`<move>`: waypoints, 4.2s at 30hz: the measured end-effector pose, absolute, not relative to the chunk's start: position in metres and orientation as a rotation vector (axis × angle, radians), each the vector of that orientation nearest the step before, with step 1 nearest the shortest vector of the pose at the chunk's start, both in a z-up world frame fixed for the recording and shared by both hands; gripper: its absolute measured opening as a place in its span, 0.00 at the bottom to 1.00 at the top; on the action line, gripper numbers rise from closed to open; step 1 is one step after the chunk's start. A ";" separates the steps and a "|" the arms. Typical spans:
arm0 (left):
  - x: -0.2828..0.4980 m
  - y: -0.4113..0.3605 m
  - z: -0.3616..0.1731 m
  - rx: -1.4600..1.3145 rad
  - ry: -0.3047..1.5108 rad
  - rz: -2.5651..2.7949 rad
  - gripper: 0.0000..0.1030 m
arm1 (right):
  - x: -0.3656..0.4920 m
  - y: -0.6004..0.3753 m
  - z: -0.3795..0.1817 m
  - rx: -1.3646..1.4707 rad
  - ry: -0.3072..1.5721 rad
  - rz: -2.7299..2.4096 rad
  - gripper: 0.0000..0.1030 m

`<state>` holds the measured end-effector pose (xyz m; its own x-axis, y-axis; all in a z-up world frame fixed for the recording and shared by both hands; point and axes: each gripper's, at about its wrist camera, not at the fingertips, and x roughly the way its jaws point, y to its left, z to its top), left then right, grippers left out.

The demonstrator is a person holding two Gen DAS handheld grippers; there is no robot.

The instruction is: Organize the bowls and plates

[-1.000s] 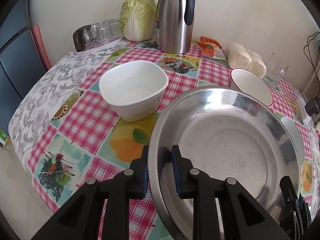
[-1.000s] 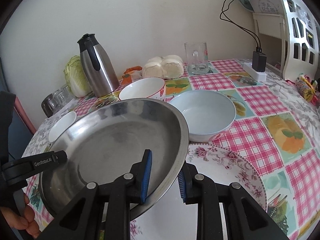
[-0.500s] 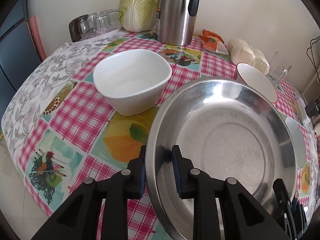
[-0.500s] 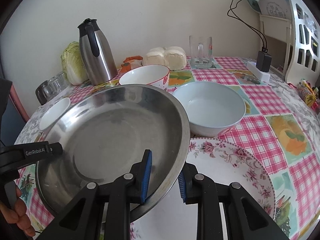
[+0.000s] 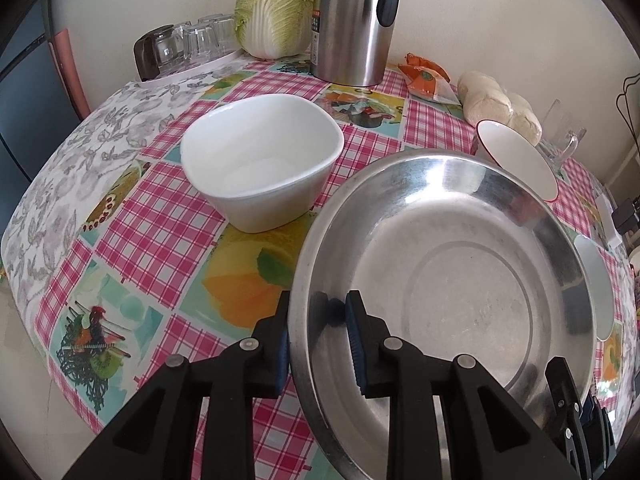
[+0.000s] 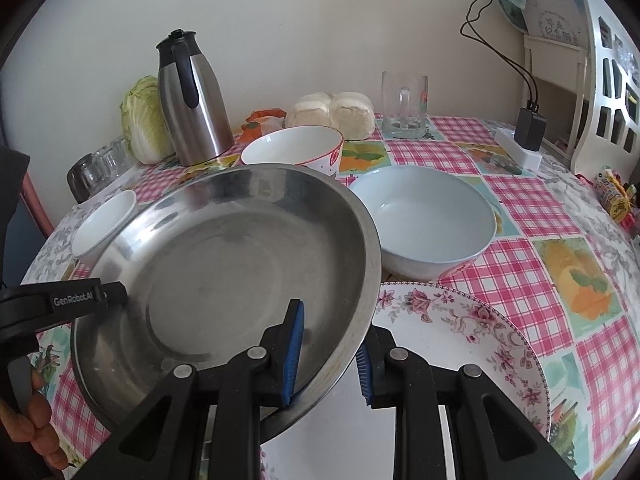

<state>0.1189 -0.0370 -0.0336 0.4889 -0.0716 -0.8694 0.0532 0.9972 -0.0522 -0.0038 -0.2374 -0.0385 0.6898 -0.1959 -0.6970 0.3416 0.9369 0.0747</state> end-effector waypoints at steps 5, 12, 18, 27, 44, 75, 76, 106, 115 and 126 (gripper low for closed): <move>0.118 -0.034 -0.037 -0.029 1.077 -0.073 0.25 | -0.005 -0.235 -0.038 0.192 0.757 -0.305 0.25; 0.116 -0.035 -0.036 -0.007 1.077 -0.065 0.27 | -0.006 -0.232 -0.037 0.181 0.765 -0.304 0.25; 0.118 -0.034 -0.035 -0.016 1.070 -0.050 0.27 | -0.005 -0.232 -0.036 0.186 0.763 -0.298 0.27; 0.117 -0.032 -0.029 -0.015 1.045 -0.053 0.27 | -0.005 -0.236 -0.033 0.208 0.777 -0.317 0.39; 0.123 -0.034 -0.031 0.017 0.984 -0.067 0.27 | -0.004 -0.224 -0.030 0.122 0.732 -0.321 0.40; 0.086 -0.045 0.014 0.051 0.942 -0.105 0.87 | -0.040 -0.252 0.015 0.199 0.647 -0.350 0.79; 0.083 -0.045 0.016 0.049 0.936 -0.107 0.88 | -0.042 -0.253 0.017 0.202 0.644 -0.354 0.81; -0.008 -0.091 0.036 -0.039 0.868 -0.268 0.98 | -0.120 -0.344 0.021 0.352 0.649 -0.458 0.89; -0.029 -0.099 0.022 -0.046 0.936 -0.305 0.97 | -0.112 -0.348 -0.010 0.387 0.756 -0.440 0.89; -0.033 -0.117 -0.013 -0.079 1.104 -0.395 0.77 | -0.100 -0.348 -0.045 0.451 0.862 -0.399 0.79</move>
<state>-0.0332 -0.1169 -0.0134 0.3880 -0.3486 -0.8532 0.2711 0.9279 -0.2559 -0.0997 -0.3480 -0.0449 0.5886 -0.1522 -0.7939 0.5066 0.8348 0.2155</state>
